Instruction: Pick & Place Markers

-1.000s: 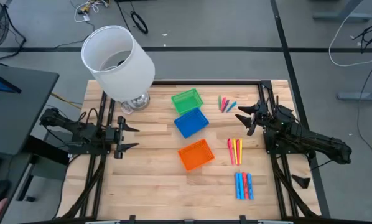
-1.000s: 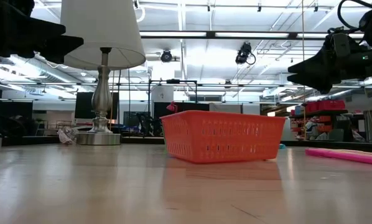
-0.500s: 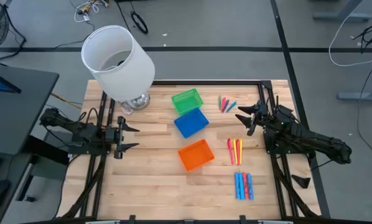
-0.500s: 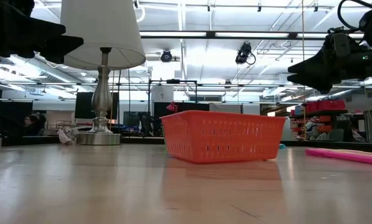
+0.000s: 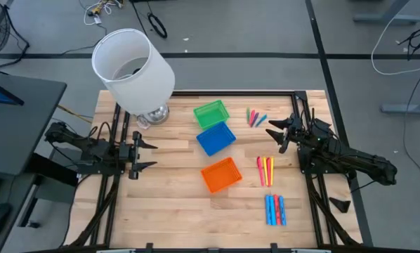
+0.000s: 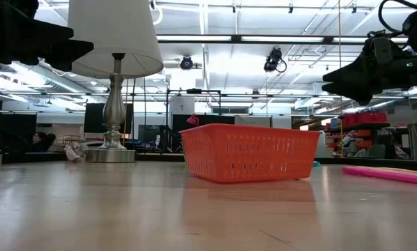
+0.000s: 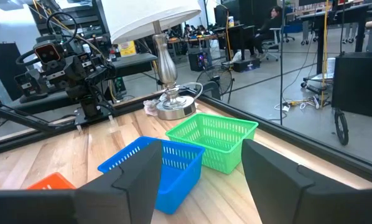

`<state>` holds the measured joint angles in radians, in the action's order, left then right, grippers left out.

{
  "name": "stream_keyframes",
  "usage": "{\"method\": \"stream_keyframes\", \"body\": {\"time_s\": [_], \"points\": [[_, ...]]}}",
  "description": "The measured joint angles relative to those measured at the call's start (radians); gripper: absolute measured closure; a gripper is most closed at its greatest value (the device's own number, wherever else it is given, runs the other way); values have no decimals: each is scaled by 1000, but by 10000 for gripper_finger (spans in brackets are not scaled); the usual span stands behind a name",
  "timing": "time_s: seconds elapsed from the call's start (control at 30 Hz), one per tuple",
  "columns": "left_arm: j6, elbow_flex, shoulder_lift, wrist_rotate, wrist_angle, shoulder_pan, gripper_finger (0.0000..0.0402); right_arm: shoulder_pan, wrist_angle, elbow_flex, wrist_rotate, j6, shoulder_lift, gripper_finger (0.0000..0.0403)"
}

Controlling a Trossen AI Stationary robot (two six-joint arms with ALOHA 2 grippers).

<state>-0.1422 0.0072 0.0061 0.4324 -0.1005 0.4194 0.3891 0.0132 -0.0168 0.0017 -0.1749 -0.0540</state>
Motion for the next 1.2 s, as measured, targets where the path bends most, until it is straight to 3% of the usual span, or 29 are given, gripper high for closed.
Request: {"method": "stream_keyframes", "body": {"time_s": [1.2], "points": [[0,0,0,0,0,0,129,0,25,0,0,-30,0,179]]}}
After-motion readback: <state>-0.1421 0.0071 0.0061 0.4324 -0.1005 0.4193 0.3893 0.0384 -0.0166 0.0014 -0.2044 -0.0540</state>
